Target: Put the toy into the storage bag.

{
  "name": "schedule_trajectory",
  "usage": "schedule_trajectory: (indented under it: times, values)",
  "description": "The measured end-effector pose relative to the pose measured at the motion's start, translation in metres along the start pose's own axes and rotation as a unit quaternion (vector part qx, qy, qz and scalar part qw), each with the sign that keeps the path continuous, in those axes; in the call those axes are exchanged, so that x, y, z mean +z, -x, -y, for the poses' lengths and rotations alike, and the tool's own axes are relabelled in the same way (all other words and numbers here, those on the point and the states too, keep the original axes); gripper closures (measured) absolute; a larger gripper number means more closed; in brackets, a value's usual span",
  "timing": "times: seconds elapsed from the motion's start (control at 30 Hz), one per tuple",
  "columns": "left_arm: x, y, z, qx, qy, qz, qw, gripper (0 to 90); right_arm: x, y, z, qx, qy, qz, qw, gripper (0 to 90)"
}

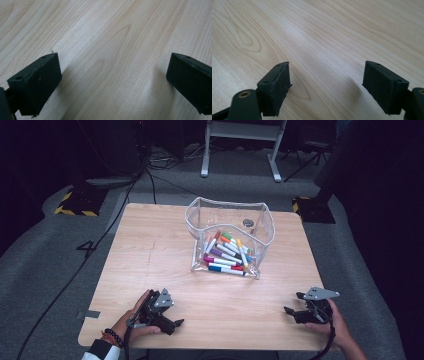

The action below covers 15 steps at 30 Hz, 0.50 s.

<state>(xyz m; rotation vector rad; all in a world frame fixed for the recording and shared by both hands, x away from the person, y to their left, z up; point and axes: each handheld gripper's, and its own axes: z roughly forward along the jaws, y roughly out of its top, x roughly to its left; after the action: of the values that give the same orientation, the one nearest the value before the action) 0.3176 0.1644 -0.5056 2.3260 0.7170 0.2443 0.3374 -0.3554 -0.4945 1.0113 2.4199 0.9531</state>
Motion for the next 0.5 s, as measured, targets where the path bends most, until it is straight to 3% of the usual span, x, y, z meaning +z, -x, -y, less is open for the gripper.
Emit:
schedule_trajectory:
  times: [0.13,0.23,0.5]
  values:
    - [0.0001,-0.0001,0.0000,0.001,0.001,0.000,1.0000,0.1,0.0006,0.0029,0.0095,0.033,0.019,-0.008,0.9992,21.9]
    - [-0.0001,-0.0001,0.0000,0.001,-0.001,0.000,1.0000,0.1,0.0007,0.0024,0.0124,0.041,0.029,0.004,0.9987,21.4]
    - [0.0000,0.0000,0.0000,0.000,0.000,0.000,1.0000,0.1,0.0009,0.0022,0.0125,0.041,0.029,0.005,0.9987,21.2]
